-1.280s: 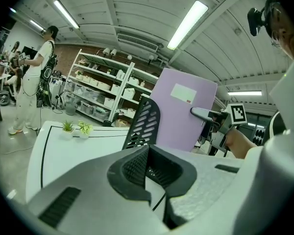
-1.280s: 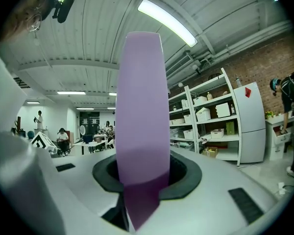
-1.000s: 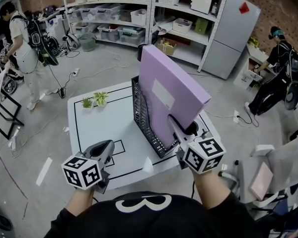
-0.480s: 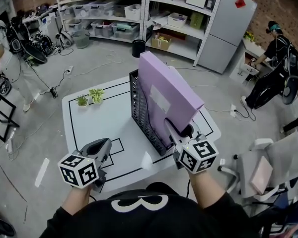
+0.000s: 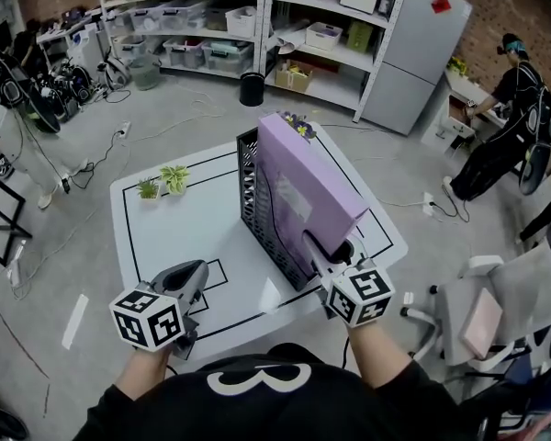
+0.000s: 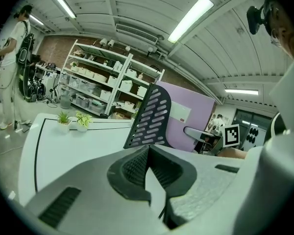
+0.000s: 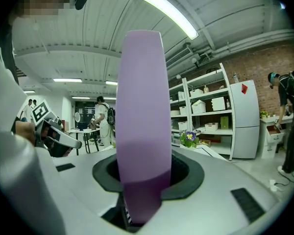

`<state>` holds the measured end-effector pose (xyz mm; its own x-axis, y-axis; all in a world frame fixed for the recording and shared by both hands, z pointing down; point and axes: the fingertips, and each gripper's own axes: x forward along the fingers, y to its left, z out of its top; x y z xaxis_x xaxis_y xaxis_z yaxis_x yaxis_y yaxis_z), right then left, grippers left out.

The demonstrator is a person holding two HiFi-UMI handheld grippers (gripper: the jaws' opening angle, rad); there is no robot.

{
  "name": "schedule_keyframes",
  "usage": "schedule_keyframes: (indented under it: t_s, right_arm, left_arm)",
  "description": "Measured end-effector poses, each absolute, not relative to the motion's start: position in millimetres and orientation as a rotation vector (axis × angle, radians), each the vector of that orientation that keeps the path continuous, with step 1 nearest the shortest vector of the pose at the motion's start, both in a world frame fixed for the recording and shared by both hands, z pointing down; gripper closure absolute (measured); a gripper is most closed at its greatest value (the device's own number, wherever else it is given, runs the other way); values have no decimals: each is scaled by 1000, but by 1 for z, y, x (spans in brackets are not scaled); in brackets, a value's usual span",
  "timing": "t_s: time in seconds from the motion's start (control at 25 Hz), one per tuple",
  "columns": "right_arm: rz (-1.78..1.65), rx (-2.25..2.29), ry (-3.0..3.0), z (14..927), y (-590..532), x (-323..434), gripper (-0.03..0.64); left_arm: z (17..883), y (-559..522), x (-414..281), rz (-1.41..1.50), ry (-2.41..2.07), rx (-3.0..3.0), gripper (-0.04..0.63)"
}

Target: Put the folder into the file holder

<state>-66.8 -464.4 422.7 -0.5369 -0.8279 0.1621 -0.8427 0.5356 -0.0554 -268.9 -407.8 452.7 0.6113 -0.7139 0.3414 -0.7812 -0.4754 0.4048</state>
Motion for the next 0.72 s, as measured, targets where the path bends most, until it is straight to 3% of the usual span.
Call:
schedule_keyframes:
  t_s: [0.56, 0.72]
  right_arm:
    - [198, 1289, -2635, 440, -464, -71, 435]
    - [228, 1217, -2651, 444, -461, -71, 350]
  left_arm:
    - [455, -408, -250, 165, -1190, 2285, 591]
    - [450, -403, -239, 162, -1202, 2276, 591]
